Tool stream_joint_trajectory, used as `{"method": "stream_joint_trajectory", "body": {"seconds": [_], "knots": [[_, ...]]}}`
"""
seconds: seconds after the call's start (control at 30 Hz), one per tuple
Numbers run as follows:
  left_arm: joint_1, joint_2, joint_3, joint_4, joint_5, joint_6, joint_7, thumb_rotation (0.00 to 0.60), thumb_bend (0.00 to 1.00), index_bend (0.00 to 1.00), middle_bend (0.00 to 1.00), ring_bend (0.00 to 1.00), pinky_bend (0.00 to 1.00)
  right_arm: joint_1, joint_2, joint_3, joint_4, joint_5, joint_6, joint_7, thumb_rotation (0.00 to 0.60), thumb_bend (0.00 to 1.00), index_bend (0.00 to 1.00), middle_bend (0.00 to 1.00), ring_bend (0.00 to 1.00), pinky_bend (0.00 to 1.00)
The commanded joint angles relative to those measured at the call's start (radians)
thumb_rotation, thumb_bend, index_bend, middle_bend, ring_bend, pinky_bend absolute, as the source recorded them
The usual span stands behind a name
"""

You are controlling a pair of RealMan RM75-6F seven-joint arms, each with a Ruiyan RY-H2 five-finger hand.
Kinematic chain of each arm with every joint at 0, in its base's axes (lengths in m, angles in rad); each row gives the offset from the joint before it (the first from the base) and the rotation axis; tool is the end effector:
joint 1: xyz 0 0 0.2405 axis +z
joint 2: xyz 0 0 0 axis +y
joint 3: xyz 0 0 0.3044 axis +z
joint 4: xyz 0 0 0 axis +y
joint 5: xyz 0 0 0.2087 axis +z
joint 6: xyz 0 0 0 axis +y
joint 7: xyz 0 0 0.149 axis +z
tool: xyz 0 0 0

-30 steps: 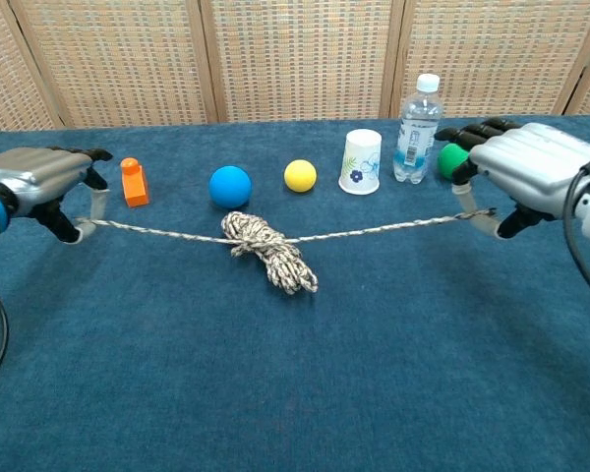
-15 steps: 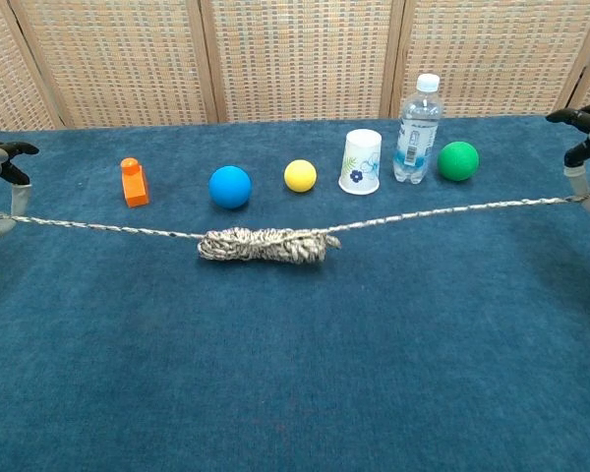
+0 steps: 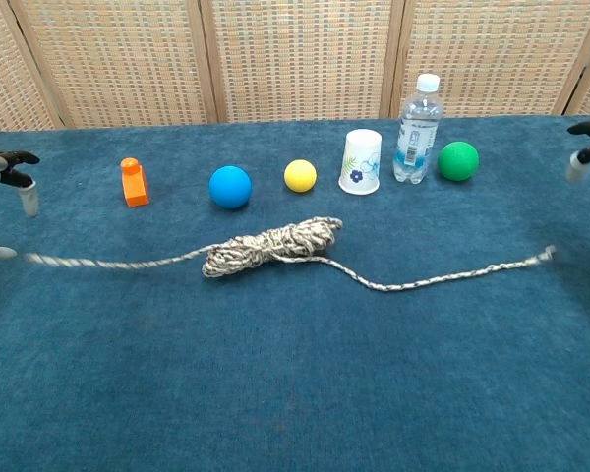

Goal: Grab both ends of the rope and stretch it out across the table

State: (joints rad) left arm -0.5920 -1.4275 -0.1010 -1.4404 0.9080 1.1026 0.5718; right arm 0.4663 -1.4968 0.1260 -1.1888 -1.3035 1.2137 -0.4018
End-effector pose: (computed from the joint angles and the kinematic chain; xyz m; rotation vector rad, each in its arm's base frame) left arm -0.3029 0.3613 0.0522 -1.6082 -0.8438 -0.5154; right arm -0.3291 -0.3473 0.0638 1.6043 -0.5672 0.6457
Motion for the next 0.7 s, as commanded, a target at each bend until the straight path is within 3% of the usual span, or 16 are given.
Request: {"method": "stream_joint_trajectory", "body": {"seconds": [0.03,0.33,0.53,0.7], "knots": [[0.021,0.037,-0.013,-0.031,0.037,0.015,-0.073,0.600,0.00,0.00,0.00,0.00,0.00,-0.017,0.037,0.018,-0.071,-0.026,0.045,0.090,0.600,0.00,0.00,0.00,0.00,0.00],[0.133,0.185,-0.044,-0.209,0.134,0.135,-0.299,0.600,0.00,0.00,0.00,0.00,0.00,-0.080,0.161,0.016,-0.230,-0.109,0.158,0.242,0.600,0.00,0.00,0.00,0.00,0.00],[0.230,0.277,0.003,-0.358,0.263,0.264,-0.350,0.600,0.00,0.00,0.00,0.00,0.00,-0.128,0.242,0.004,-0.372,-0.136,0.219,0.228,0.600,0.00,0.00,0.00,0.00,0.00],[0.324,0.305,0.061,-0.405,0.378,0.395,-0.354,0.600,0.00,0.00,0.00,0.00,0.00,-0.174,0.267,-0.040,-0.402,-0.204,0.279,0.209,0.600,0.00,0.00,0.00,0.00,0.00]]}}
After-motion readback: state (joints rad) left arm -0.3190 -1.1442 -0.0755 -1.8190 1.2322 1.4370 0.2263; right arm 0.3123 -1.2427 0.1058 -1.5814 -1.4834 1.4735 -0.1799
